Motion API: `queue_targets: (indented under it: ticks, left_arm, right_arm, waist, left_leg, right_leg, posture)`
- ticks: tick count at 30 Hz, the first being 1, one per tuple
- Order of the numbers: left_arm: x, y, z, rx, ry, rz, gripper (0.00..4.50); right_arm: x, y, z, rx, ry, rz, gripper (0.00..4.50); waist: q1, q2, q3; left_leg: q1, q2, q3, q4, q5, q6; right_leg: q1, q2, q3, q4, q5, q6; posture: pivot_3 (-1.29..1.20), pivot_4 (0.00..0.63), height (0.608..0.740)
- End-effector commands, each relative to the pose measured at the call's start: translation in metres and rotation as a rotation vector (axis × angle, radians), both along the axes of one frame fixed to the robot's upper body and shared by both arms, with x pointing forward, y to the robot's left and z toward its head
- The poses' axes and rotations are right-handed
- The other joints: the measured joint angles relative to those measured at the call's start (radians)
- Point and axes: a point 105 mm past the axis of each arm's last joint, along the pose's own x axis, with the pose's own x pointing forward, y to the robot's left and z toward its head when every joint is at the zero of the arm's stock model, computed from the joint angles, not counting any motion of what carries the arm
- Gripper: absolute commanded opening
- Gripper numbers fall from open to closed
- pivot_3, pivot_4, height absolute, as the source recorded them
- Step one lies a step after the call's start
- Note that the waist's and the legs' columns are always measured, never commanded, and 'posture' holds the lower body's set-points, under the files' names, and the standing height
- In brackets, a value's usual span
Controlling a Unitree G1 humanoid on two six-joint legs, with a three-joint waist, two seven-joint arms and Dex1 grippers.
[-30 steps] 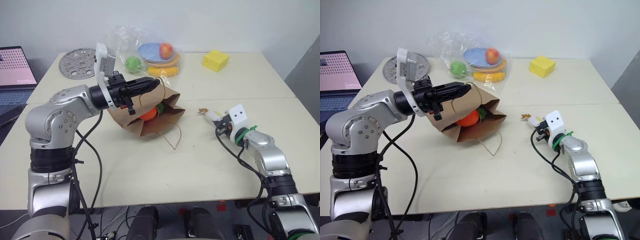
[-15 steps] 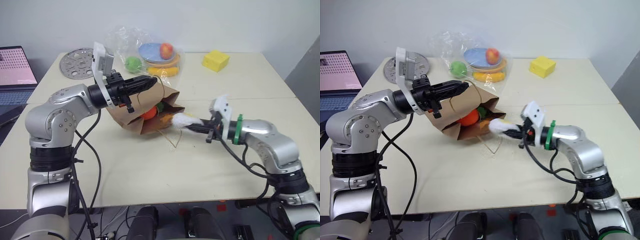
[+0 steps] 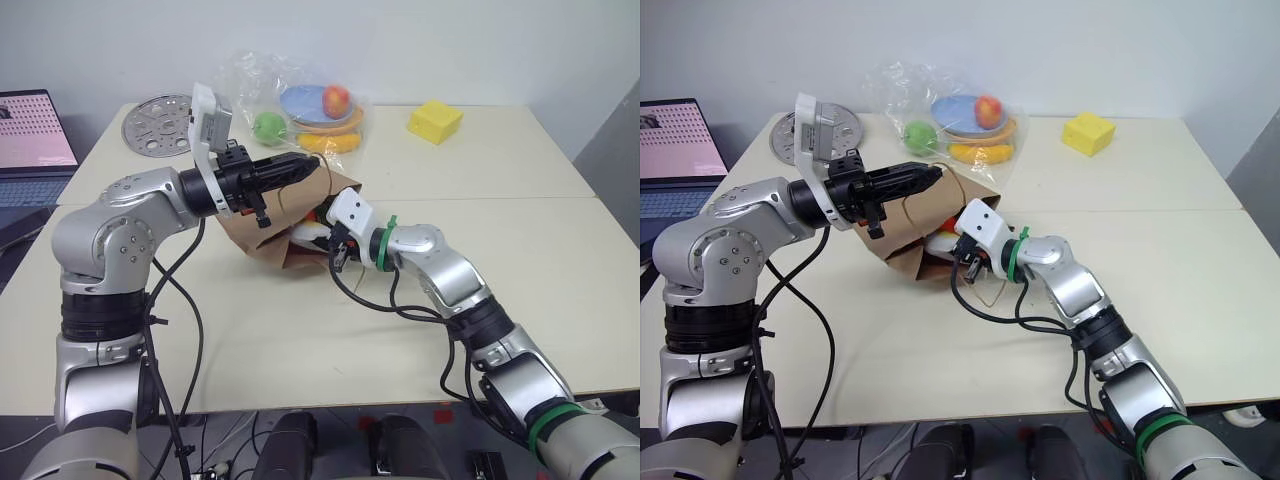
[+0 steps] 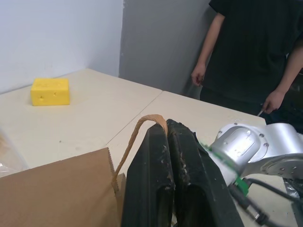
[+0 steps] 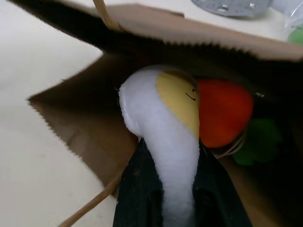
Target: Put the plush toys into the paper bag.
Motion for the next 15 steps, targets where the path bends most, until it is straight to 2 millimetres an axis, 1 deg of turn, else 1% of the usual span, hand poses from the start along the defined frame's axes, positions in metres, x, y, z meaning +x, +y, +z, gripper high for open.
queue_targets:
  ticks: [1,4,5,8,10,11,12,15]
  left_arm:
    - [-0.009,-0.001,0.010,0.002,-0.055,-0.018,0.00]
    - [-0.009,-0.003,0.011,0.000,-0.056,-0.021,0.00]
    - [-0.009,-0.002,0.011,0.001,-0.058,-0.020,0.00]
    - [-0.009,-0.001,0.012,0.004,-0.058,-0.017,0.00]
    - [-0.009,0.000,0.012,0.004,-0.057,-0.015,0.00]
    - [-0.009,0.000,0.012,0.005,-0.056,-0.015,0.00]
    - [-0.009,0.000,0.011,0.006,-0.056,-0.014,0.00]
    - [-0.009,0.000,0.010,0.004,-0.057,-0.013,0.00]
  right_arm:
    - [0.003,0.018,0.019,0.028,-0.109,0.045,0.05]
    - [0.007,0.022,0.014,0.031,-0.111,0.047,0.05]
    - [0.007,0.021,0.011,0.028,-0.111,0.050,0.78]
    - [0.008,0.017,0.010,0.034,-0.109,0.053,1.84]
    - [0.008,0.010,0.015,0.055,-0.105,0.045,2.62]
    - [0.007,0.007,0.018,0.064,-0.105,0.044,2.93]
    - [0.006,0.002,0.022,0.082,-0.097,0.039,3.38]
    - [-0.003,-0.012,0.033,0.128,-0.068,0.038,4.46]
  waist:
    - [-0.003,0.000,0.000]
    - [-0.006,0.000,0.000]
    - [-0.007,0.000,0.000]
    - [-0.005,0.000,0.000]
    - [-0.004,0.000,0.000]
    - [-0.004,0.000,0.000]
    - [-0.004,0.000,0.000]
    - [-0.003,0.000,0.000]
  left_leg:
    - [0.000,0.000,0.000,0.000,0.000,0.000]
    - [0.000,0.000,0.000,0.000,0.000,0.000]
    - [0.000,0.000,0.000,0.000,0.000,0.000]
    - [0.000,0.000,0.000,0.000,0.000,0.000]
    - [0.000,0.000,0.000,0.000,0.000,0.000]
    - [0.000,0.000,0.000,0.000,0.000,0.000]
    - [0.000,0.000,0.000,0.000,0.000,0.000]
    - [0.000,0.000,-0.001,0.000,0.000,0.000]
  right_leg:
    - [0.000,0.000,0.000,0.000,0.000,0.000]
    - [0.000,0.000,0.000,0.000,0.000,0.000]
    - [0.000,0.000,0.000,0.000,0.000,0.000]
    - [0.000,0.000,0.000,0.000,0.000,0.000]
    - [0.000,0.000,0.000,0.000,0.000,0.000]
    - [0.000,0.000,0.000,0.000,0.000,0.000]
    - [0.000,0.000,0.000,0.000,0.000,0.000]
    - [0.000,0.000,0.000,0.000,0.000,0.000]
  posture:
    - [0.00,0.150,0.740]
    - [0.00,0.150,0.740]
    - [0.00,0.150,0.740]
    - [0.00,0.150,0.740]
    - [0.00,0.150,0.740]
    - [0.00,0.150,0.740]
    - [0.00,0.150,0.740]
    - [0.00,0.150,0.740]
